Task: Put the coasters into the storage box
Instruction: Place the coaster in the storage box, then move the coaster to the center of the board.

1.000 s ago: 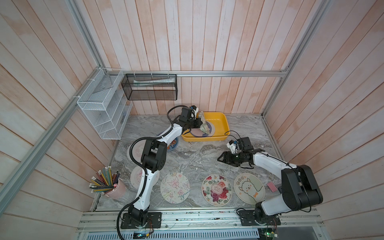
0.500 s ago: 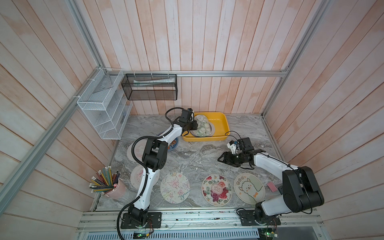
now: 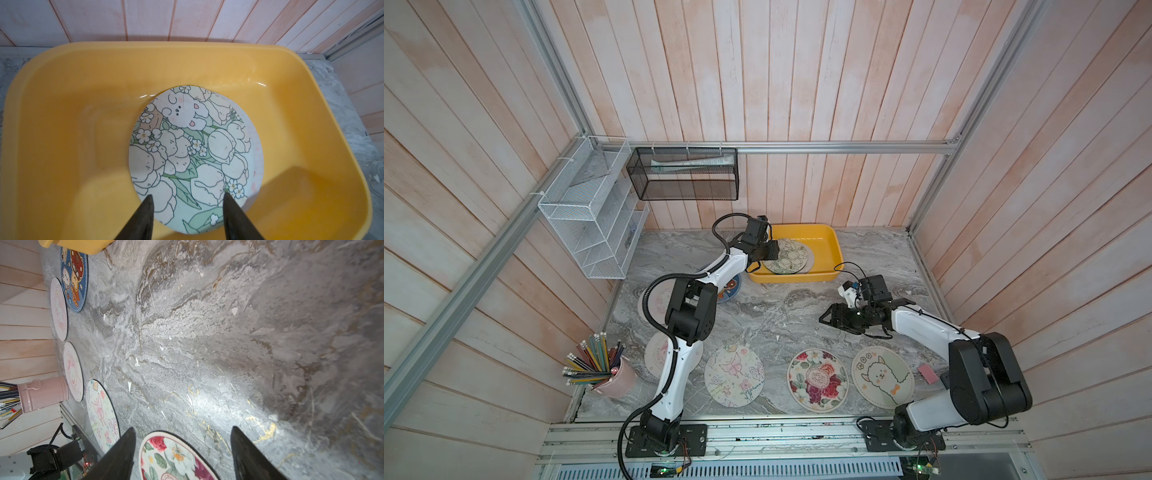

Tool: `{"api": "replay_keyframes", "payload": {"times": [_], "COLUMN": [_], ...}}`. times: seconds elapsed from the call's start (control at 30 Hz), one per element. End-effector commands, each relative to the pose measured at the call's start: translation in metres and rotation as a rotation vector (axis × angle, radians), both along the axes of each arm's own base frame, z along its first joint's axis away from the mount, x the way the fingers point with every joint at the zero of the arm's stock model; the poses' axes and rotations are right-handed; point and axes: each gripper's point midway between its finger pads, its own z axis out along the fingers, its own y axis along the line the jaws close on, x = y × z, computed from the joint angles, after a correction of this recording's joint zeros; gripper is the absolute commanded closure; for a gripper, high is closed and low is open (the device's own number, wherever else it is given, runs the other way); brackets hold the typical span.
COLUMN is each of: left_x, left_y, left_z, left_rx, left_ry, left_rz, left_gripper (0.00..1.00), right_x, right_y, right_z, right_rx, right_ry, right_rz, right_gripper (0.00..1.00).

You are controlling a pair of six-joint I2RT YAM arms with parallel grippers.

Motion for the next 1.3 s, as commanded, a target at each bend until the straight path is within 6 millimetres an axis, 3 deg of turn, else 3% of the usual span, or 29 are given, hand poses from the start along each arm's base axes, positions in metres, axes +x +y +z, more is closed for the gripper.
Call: {"api": "replay_keyframes", "payload": {"times": [0.0, 0.23, 0.47, 0.63, 0.93, 1.13, 1.27], "left_x": [-0.014, -0.080, -0.155, -0.192, -0.213, -0.219, -0.230], "left_y": [-0.015, -0.040, -0.051, -0.052, -0.053, -0.050, -0.040], "left_z": [0.045, 0.059, 0.044, 0.028, 0.015, 0.019, 0.015], "left_rx": [-0.072, -0.118, -0.179, -0.178, -0.169, -0.163, -0.144], "left_ry": [-0.070, -0.053, 0.051, 0.112, 0.153, 0.157, 0.179], "left_rz": [-0.060, -0.180, -0.272, -0.308, -0.331, -0.335, -0.326], "left_gripper": [0.37, 0.14, 0.03, 0.00, 0.00, 0.00, 0.00], "right_x": [-0.007, -0.050, -0.116, -0.151, -0.179, -0.179, -0.168], "right_y": [-0.006, -0.019, -0.026, -0.032, -0.029, -0.013, -0.002], "right_z": [0.000, -0.006, -0.019, -0.026, -0.038, -0.046, -0.046], "right_rx": [-0.016, -0.044, -0.078, -0.098, -0.107, -0.070, -0.049], "right_ry": [0.032, 0.124, 0.250, 0.305, 0.349, 0.349, 0.317], "right_rz": [-0.030, -0.129, -0.203, -0.264, -0.281, -0.234, -0.210], "right_gripper": [0.27, 0.23, 0.19, 0.11, 0.07, 0.07, 0.07]}}
